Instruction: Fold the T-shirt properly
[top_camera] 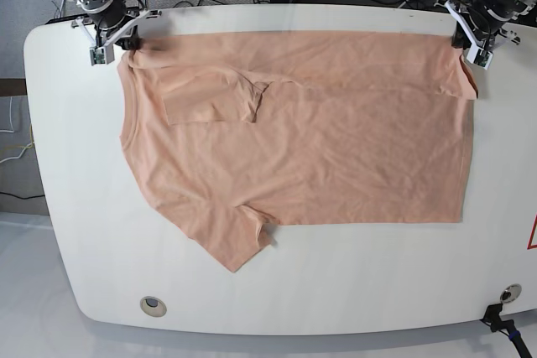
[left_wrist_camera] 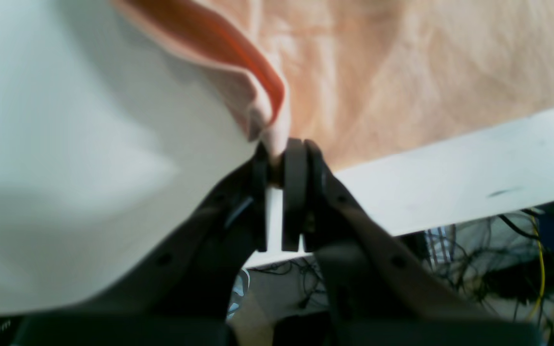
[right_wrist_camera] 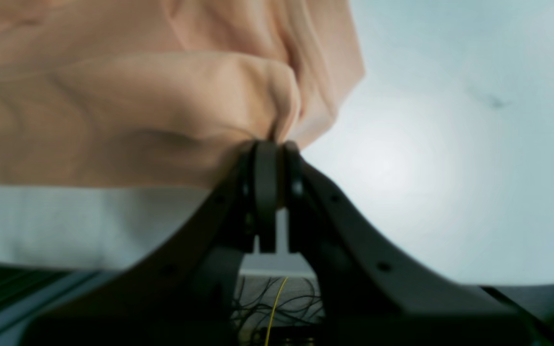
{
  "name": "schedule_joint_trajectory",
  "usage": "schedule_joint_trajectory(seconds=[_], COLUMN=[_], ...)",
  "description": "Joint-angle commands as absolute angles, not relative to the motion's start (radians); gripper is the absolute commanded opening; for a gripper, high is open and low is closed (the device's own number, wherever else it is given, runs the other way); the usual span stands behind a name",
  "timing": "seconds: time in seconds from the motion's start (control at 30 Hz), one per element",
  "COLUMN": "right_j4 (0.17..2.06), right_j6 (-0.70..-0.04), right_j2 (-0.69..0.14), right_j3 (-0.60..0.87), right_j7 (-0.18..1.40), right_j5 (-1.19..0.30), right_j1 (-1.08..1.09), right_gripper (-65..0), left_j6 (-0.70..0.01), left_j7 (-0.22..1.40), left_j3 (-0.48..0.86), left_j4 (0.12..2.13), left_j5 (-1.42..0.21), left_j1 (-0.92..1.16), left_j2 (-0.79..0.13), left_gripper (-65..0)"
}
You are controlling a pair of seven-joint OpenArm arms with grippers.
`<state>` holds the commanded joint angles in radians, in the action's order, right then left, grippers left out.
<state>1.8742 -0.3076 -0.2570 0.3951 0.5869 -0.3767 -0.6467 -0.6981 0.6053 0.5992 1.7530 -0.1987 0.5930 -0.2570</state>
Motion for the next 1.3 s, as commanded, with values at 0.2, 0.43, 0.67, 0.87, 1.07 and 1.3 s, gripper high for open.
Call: schedule_joint_trajectory(seconds=[0.2,0.43,0.67,0.87,1.07,1.3], right_j4=[1.873,1.871,1.876,1.913,1.966,1.968], right_j6=[-0.308,-0.308,-0.308,-0.308,-0.308,-0.308], right_j2=[-0.257,-0.257,-0.257,-0.265,-0.275,-0.272], right_j3=[0.400,0.398,0.397,0.397,0.397,0.395], right_j7=[0.587,0.587,0.587,0.587,0.667,0.746], right_j5=[-0.375,-0.372,-0.375,-0.371,-0.375,-0.375], right_j1=[-0.664,-0.662,-0.662,-0.657,-0.605,-0.479], right_gripper=[-65.0,-65.0,-48.7,-35.7,-35.7,-35.7], left_j6=[-0.698,-0.698,-0.698,-0.698,-0.698,-0.698], left_j7=[0.605,0.605,0.605,0.605,0.605,0.605], left_j3=[0.615,0.605,0.611,0.611,0.611,0.714], left_j4=[1.751,1.748,1.750,1.753,1.839,1.856], left_j5=[-0.199,-0.199,-0.193,-0.193,-0.196,-0.194], left_j1=[0.607,0.607,0.608,0.608,0.591,0.435], left_j2=[-0.255,-0.255,-0.255,-0.259,-0.259,-0.259], left_gripper=[-65.0,-65.0,-44.7,-31.1,-31.1,-31.1])
